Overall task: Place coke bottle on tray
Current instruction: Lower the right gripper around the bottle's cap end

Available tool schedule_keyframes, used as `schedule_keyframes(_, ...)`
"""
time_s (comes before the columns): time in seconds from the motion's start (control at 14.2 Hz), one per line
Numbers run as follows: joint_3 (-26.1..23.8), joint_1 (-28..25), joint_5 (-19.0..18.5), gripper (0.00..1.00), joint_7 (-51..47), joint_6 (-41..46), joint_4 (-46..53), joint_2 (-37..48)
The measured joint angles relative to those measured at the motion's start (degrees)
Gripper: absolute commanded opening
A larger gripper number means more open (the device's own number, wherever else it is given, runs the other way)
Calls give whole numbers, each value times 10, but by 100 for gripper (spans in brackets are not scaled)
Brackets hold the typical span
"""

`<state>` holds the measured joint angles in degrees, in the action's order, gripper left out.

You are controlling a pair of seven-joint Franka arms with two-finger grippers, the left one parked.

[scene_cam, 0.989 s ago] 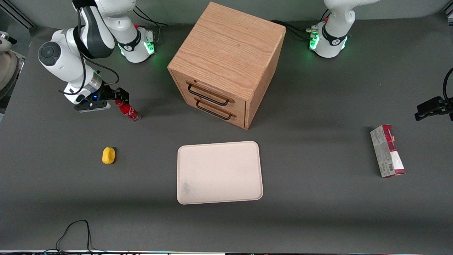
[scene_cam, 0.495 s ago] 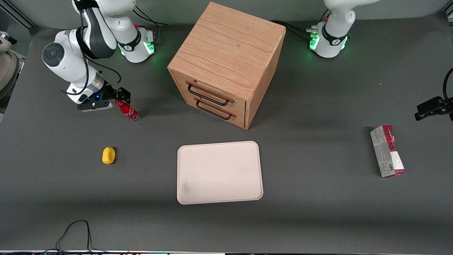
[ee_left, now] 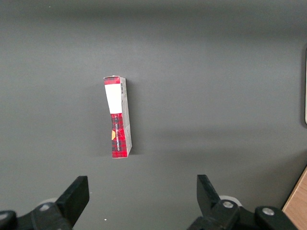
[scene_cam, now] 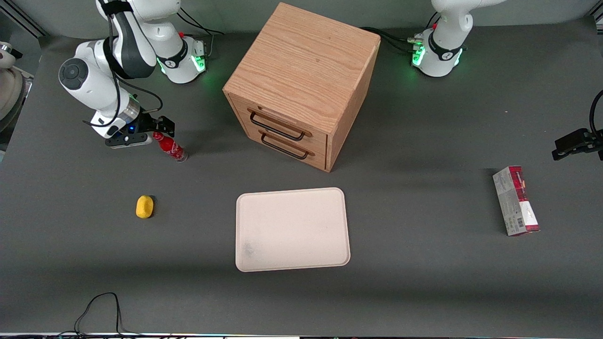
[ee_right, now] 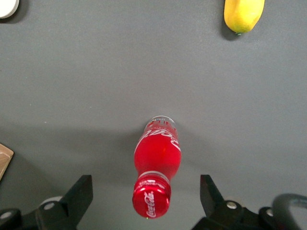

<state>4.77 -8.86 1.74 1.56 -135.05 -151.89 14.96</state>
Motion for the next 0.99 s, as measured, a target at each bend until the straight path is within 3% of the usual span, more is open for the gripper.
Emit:
schedule_keyframes(0.07,0,0,0,94,0,-1,-2,0)
schedule_keyframes(0.14,0,0,0,82,1,-2,-3,0)
schedule_keyframes(0.21,0,0,0,67,1,-2,-3,0)
schedule_keyframes(0.28,0,0,0,43,1,-3,-3,0)
schedule_keyframes(0.42,0,0,0,8,2,-3,-3,0)
schedule_keyframes(0.49,0,0,0,0,2,-3,-3,0)
schedule_keyframes(0.99,1,0,-2,0,2,-3,-3,0)
